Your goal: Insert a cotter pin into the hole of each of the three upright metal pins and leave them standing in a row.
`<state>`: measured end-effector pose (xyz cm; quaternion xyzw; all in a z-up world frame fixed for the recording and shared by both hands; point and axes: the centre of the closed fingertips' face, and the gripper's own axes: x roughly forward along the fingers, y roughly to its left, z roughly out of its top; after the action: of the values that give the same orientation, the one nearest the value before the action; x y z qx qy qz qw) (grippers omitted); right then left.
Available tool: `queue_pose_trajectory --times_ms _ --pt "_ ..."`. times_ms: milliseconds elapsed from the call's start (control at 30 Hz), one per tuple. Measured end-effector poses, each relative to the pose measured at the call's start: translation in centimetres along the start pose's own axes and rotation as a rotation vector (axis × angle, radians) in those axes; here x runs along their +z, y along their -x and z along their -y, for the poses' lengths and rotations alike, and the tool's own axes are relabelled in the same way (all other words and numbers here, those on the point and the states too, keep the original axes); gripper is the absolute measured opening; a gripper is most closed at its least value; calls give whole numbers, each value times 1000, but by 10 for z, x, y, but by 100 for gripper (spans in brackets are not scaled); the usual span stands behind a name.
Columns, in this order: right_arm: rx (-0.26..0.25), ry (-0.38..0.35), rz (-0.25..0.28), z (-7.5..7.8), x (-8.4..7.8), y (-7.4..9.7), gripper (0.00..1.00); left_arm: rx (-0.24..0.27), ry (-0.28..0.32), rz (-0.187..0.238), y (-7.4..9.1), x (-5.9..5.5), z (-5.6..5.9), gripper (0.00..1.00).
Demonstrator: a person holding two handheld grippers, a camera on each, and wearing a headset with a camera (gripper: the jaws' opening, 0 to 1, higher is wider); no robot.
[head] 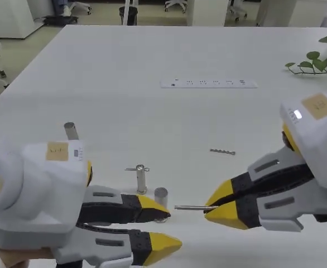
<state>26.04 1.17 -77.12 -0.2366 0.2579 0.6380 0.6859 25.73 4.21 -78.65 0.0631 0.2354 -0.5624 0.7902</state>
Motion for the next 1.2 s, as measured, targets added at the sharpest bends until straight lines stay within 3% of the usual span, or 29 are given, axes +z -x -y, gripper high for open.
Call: queue_pose_trajectory --times_ms 133,300,433,467,500,567,933,1200 --pt "-15 -22 -6 8 -3 -3 4 24 33 1 2 -5 -11 23" --pt "-22 -46 -10 18 -10 -6 4 76 56 -39 2 -20 -25 24" --pt "-34 -57 -36 26 -17 -10 3 137 95 -35 1 -26 -40 25" --pt "-38 -64 -40 28 -18 -11 3 168 159 -9 -1 -26 -45 25" --pt "-40 -69 -43 30 -19 -12 3 178 174 -7 -1 -28 -48 25" --pt "-46 -75 -50 33 -22 -14 3 204 151 -9 -3 -30 -55 25" --pt "-46 -88 -68 40 -30 -25 3 236 143 -3 -21 -39 -60 28" --pt "-33 -60 -95 38 -34 -33 3 249 141 16 -30 -35 -61 28"
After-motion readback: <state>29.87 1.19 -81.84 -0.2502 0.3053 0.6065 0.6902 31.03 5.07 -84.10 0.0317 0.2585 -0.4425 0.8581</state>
